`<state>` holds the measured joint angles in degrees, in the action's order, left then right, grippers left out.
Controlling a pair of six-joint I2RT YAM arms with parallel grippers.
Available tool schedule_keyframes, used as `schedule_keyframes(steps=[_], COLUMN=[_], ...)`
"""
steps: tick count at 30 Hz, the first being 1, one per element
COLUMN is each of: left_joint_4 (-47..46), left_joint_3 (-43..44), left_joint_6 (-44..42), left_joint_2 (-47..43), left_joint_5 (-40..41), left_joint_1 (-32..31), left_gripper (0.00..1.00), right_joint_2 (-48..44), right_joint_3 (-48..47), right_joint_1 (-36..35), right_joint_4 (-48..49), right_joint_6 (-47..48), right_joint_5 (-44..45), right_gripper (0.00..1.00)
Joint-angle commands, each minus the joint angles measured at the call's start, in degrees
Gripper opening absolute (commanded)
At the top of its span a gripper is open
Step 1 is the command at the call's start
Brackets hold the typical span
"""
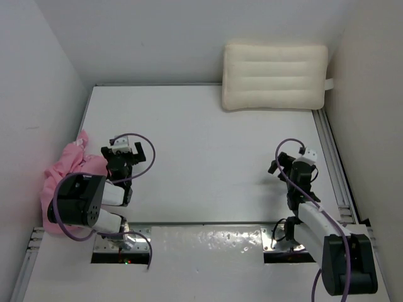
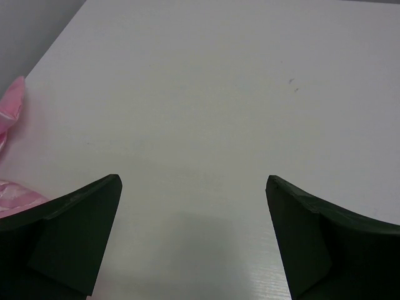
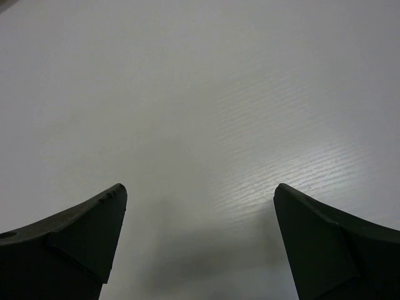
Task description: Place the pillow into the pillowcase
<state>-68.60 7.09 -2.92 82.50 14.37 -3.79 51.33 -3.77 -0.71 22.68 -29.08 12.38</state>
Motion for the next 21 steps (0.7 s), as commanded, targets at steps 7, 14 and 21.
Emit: schedule_keyframes(steps=[7,14,21], left_joint_4=[-2.6,11.7,28.1], left_joint_3=[1.3,10.1,21.4], left_joint_6=[-1.3,-1.7,-12.7], left_joint_2=[-0.9,-3.8,-11.7], left_joint_5=[-2.9,-3.5,-11.5], left_joint_1=[0.1,0.2,0.2], left_gripper=[1.0,1.0,1.0], right_joint_2=[1.8,0.6,8.0], right_joint_3=[-5.9,-7.4,-18.0], right_joint_1=[-0.5,-2.2,-5.1], right_joint_4=[-2.6,1.9,-3.1], right_joint_6=[7.5,13.2,16.2], right_joint_5=[0.1,-4.3,-5.1], right_gripper=[0.99,0.99,0.99])
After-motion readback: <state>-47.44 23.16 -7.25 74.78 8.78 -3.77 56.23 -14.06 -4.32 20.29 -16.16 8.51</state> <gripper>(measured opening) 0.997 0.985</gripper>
